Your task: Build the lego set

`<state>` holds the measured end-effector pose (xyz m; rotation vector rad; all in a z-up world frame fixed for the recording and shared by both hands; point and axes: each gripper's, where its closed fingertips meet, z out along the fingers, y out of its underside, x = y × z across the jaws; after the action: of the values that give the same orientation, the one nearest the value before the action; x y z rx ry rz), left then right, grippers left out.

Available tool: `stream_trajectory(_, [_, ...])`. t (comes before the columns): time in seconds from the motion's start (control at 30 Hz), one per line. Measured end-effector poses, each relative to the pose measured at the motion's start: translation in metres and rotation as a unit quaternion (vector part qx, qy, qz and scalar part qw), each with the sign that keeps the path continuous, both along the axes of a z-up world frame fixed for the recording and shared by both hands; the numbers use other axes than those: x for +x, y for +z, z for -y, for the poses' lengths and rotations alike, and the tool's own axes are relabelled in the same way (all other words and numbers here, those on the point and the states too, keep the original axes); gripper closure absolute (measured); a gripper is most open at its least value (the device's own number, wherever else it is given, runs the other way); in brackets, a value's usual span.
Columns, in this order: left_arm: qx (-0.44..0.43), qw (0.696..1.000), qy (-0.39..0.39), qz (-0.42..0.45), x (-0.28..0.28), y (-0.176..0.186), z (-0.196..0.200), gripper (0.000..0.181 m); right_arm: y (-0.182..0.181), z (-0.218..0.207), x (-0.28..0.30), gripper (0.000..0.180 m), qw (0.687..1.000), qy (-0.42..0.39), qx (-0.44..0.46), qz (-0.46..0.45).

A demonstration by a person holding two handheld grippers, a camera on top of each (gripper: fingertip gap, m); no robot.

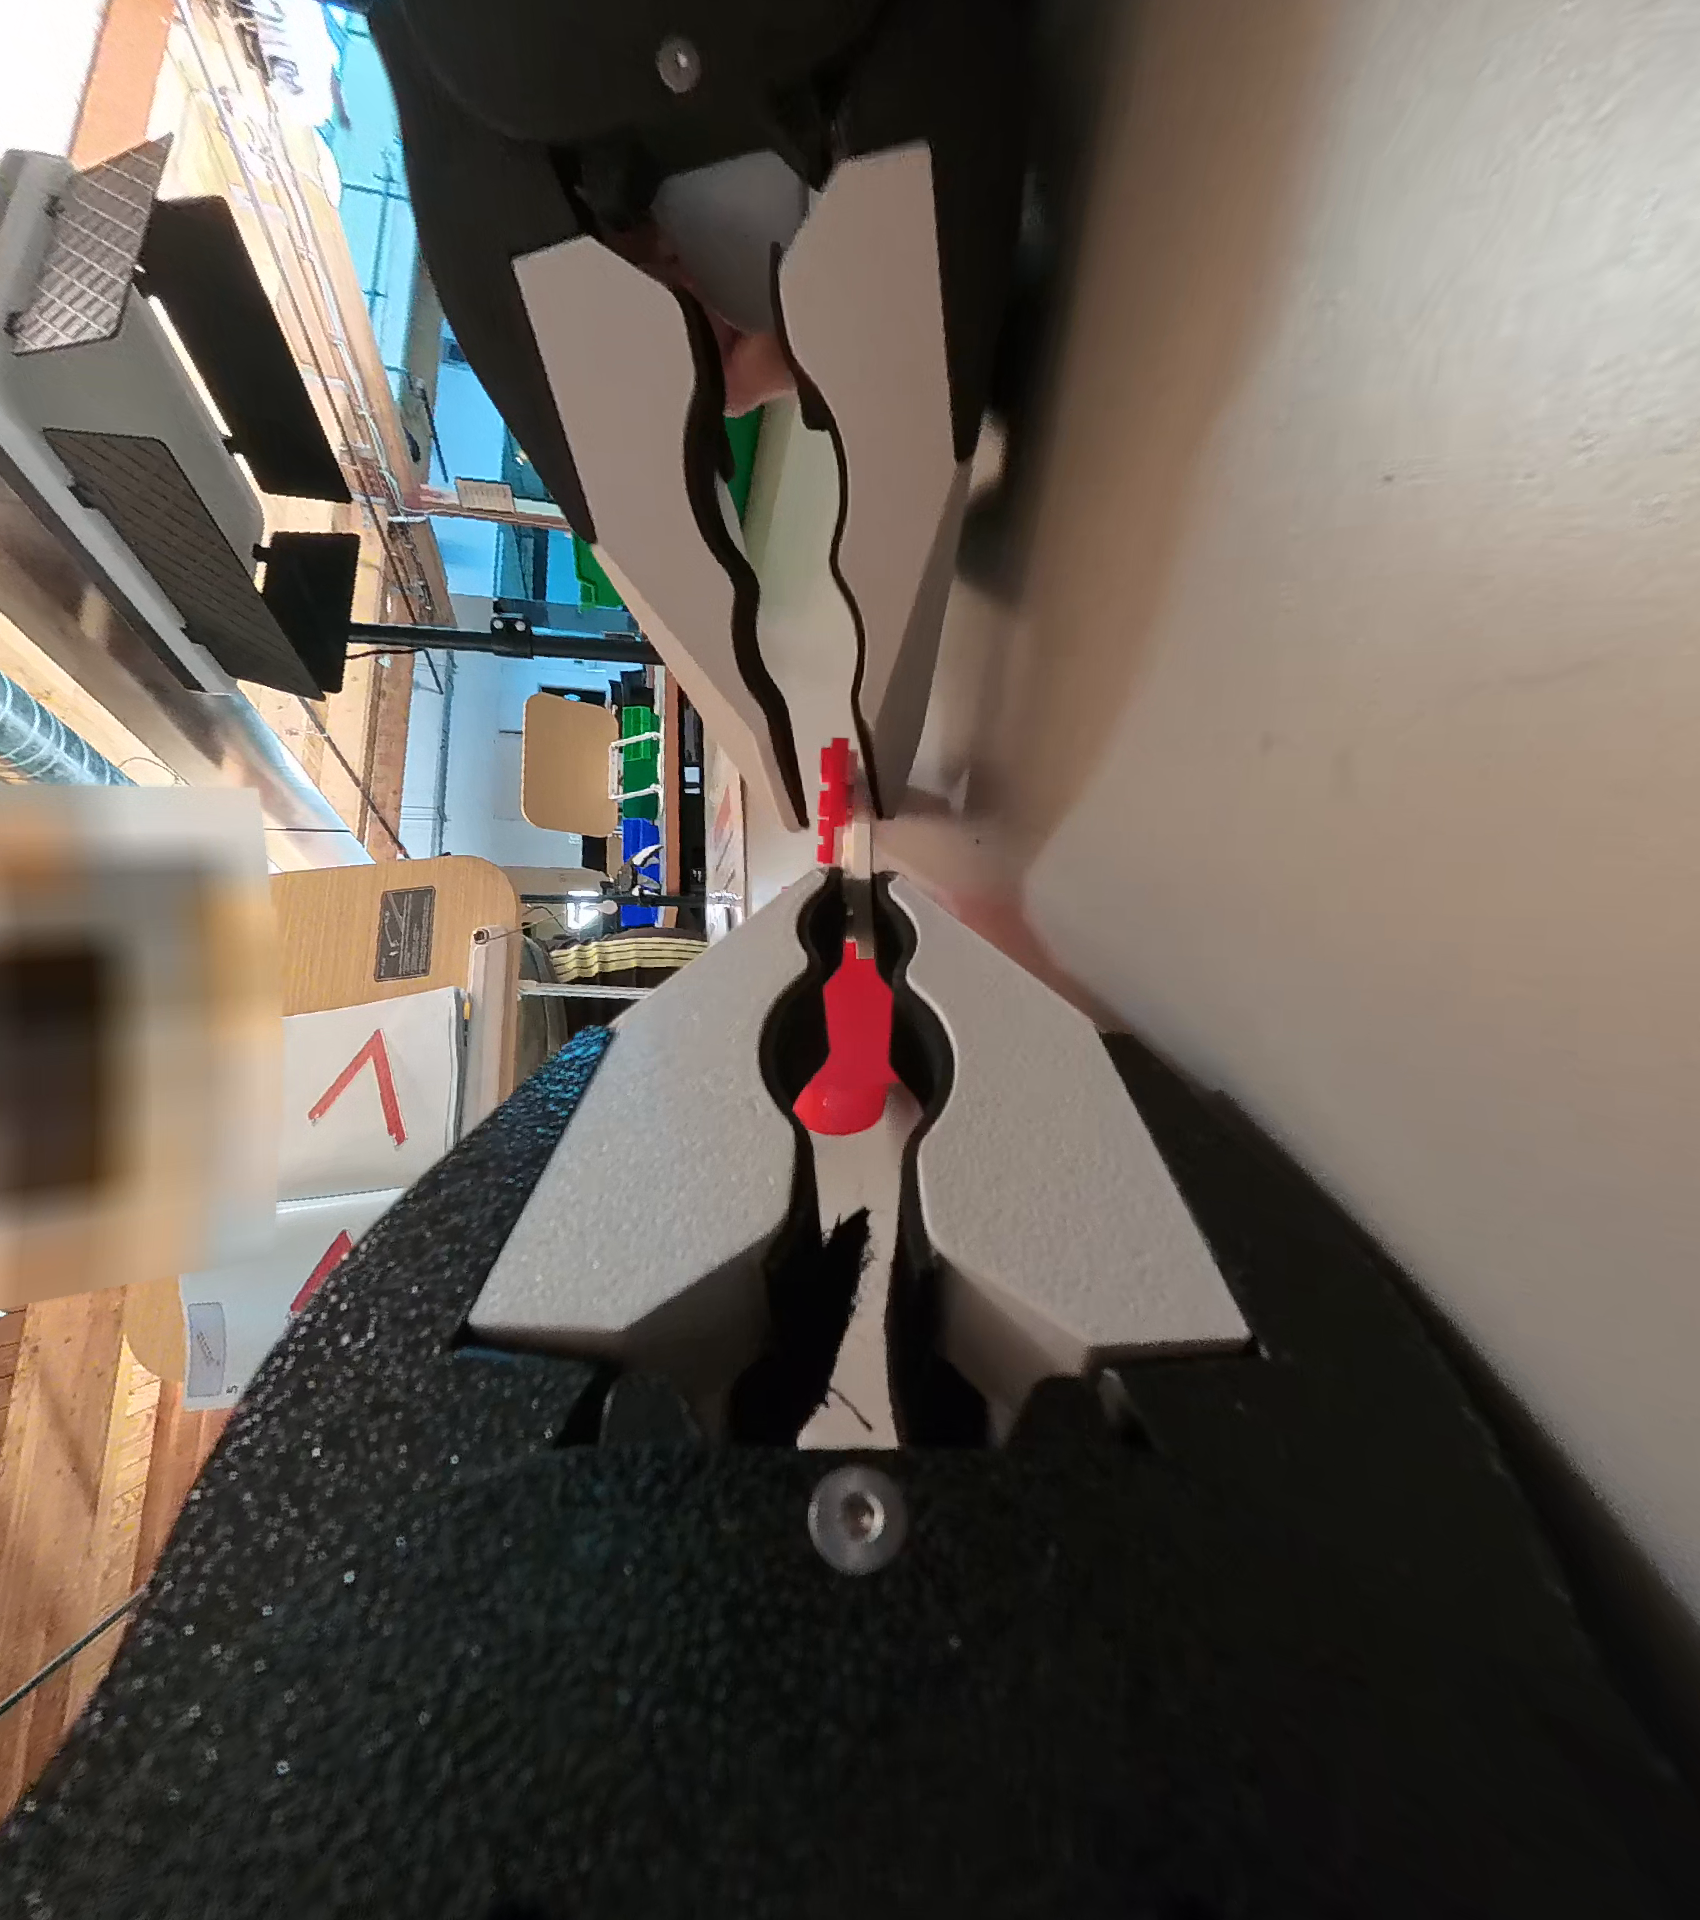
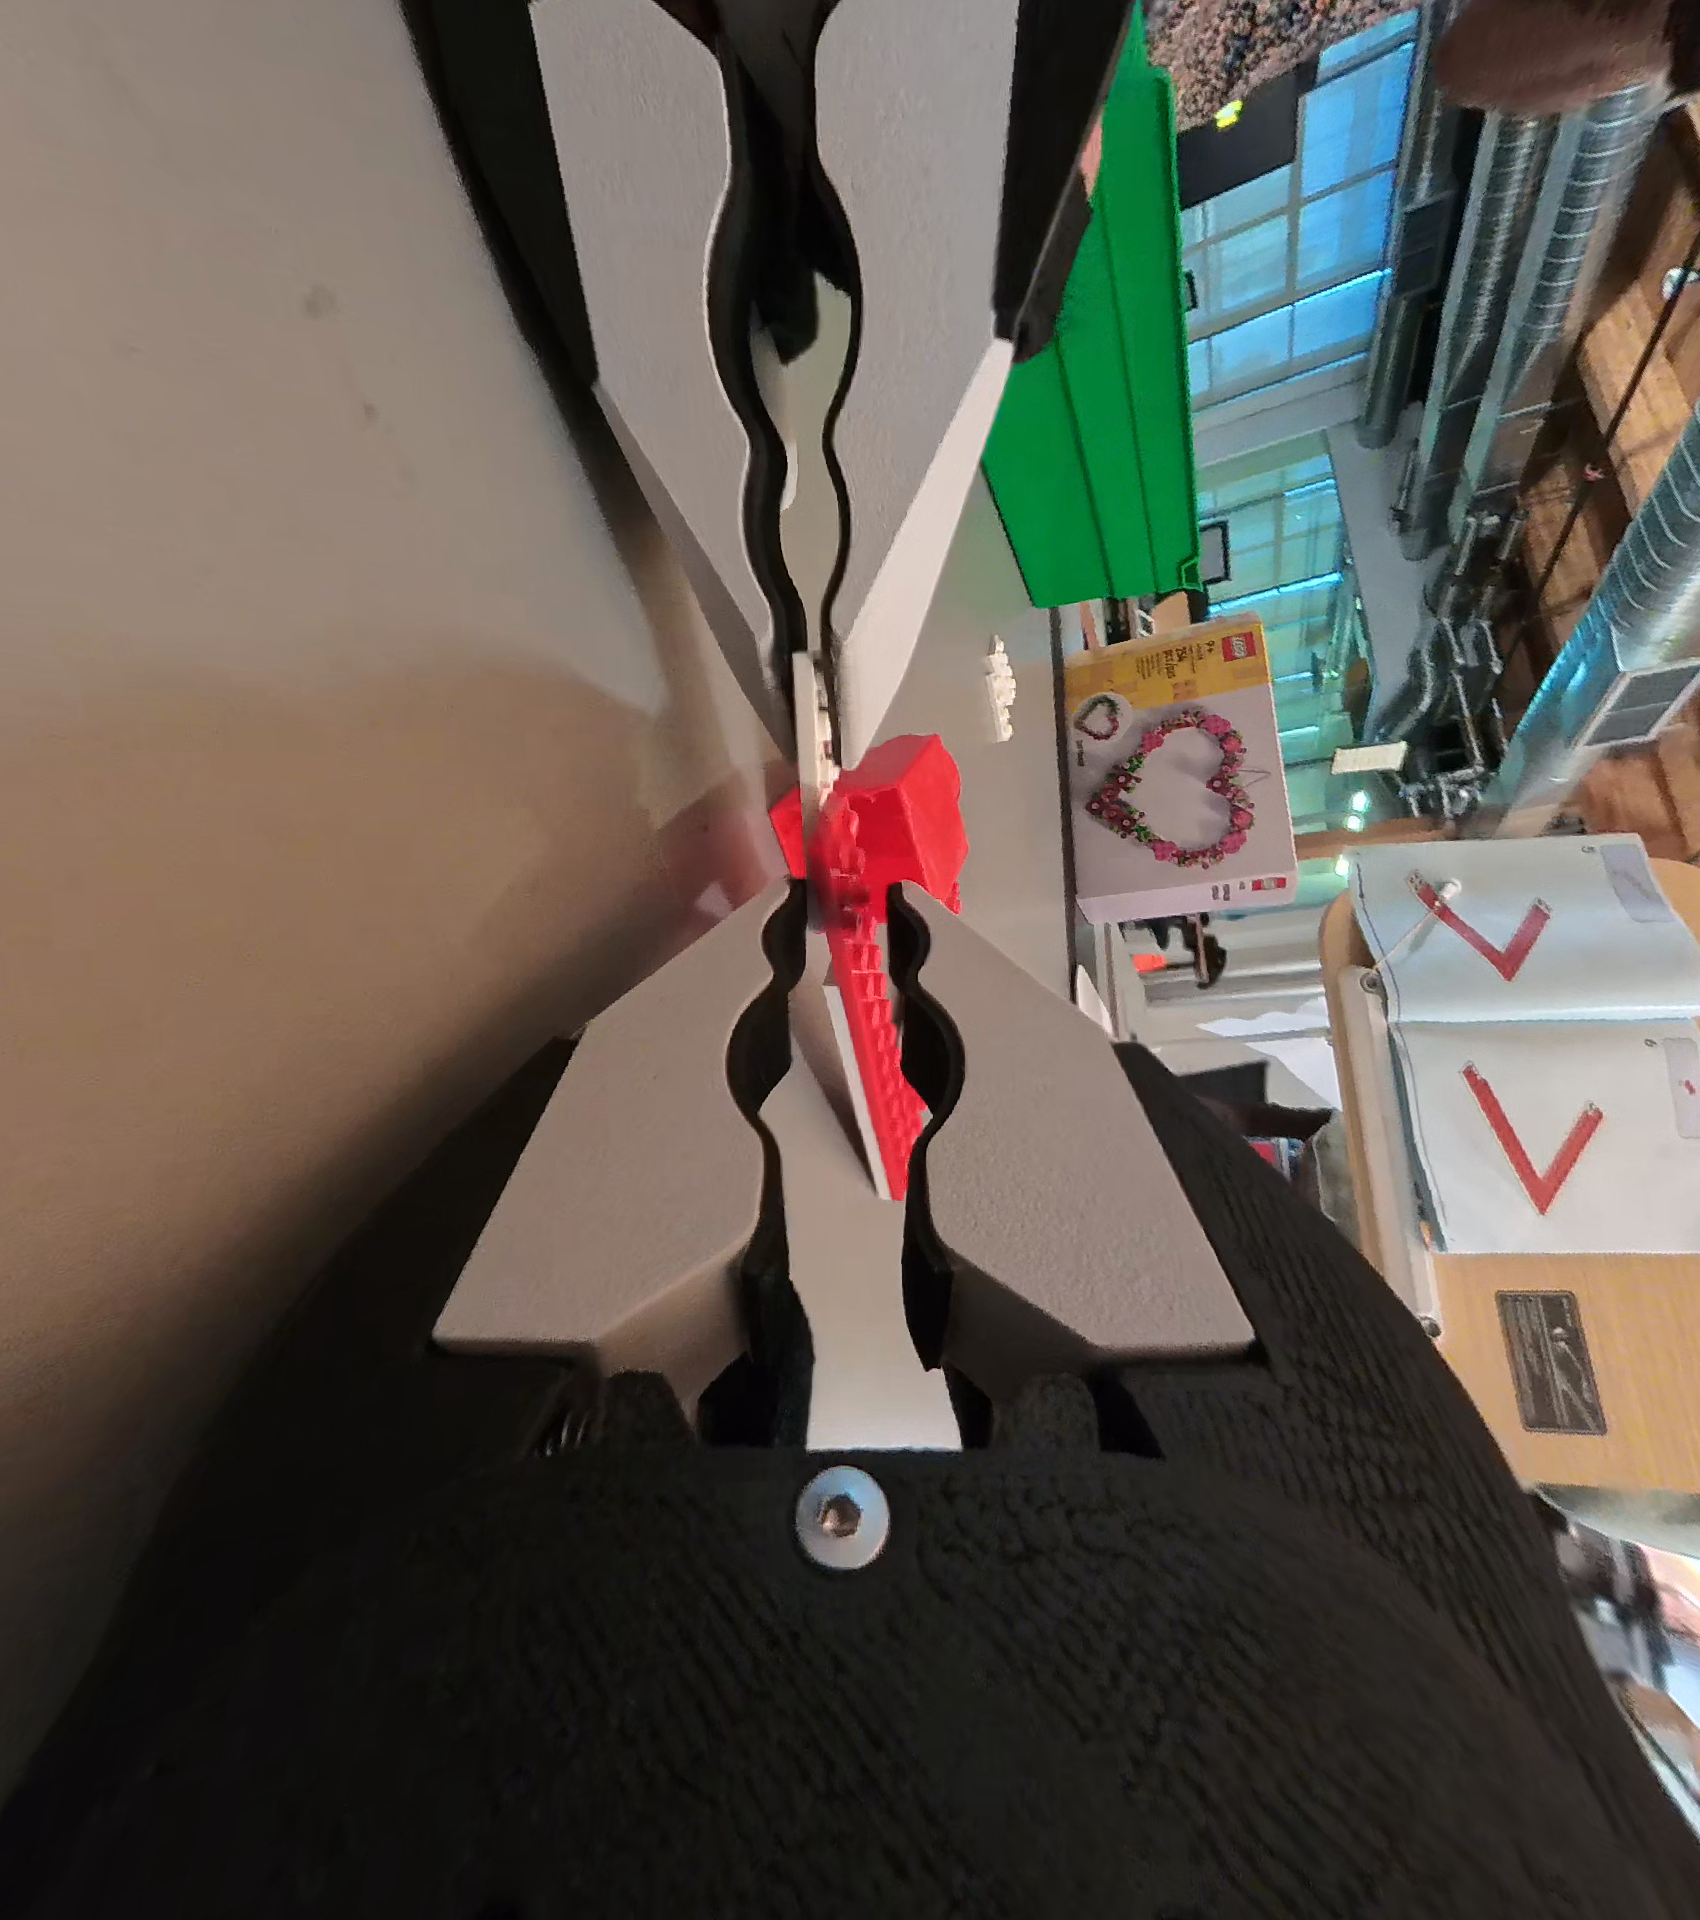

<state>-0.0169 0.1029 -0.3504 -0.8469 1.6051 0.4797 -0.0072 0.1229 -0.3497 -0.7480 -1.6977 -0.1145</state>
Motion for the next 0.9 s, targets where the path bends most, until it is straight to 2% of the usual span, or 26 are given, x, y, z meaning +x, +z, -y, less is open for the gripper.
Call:
stream_trajectory(0.43, [-0.020,0.999,0.028,-0.015,-0.007,-0.008,0.007,0.178,-0.001,0.005,0.009,0.164,0.999,0.021,-0.038,0.005])
stream_trajectory(0.7, [-0.017,1.000,0.017,-0.013,-0.004,-0.007,0.012,0.178,0.011,0.004,0.012,0.164,0.997,0.023,-0.062,-0.031])
stream_trajectory(0.9, [-0.066,0.998,0.018,0.002,-0.003,-0.009,0.014,0.174,0.012,0.001,0.013,0.165,0.996,0.019,-0.072,-0.042])
